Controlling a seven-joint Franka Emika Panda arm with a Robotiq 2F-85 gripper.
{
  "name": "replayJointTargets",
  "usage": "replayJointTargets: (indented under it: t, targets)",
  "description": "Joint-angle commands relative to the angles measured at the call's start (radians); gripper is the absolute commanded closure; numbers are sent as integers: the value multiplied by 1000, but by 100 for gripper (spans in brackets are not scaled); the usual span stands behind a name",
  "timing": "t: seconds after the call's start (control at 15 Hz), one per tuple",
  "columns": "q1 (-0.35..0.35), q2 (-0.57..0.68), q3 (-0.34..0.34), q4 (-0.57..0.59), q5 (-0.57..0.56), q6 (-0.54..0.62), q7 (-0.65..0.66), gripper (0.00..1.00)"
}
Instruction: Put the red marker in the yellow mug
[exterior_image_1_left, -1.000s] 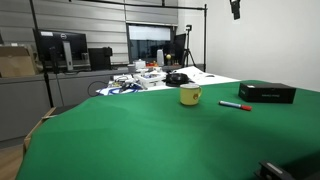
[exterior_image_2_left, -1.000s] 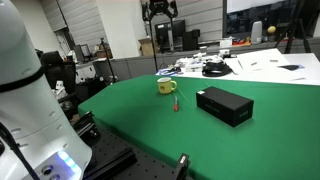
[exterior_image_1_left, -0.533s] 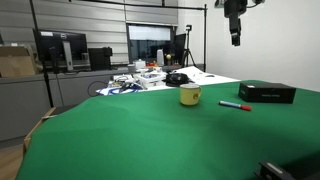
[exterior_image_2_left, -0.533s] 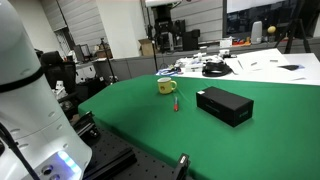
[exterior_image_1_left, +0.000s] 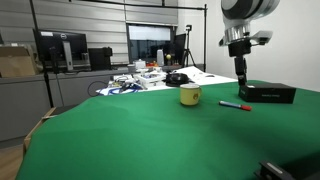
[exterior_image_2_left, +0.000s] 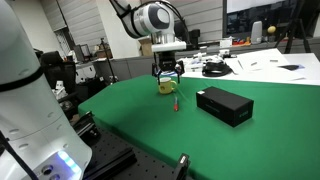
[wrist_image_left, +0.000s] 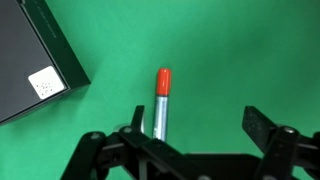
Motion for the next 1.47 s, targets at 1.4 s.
replayJointTargets:
  t: [1.4]
  targets:
    - [-32,211,15,34,6,305,231,0]
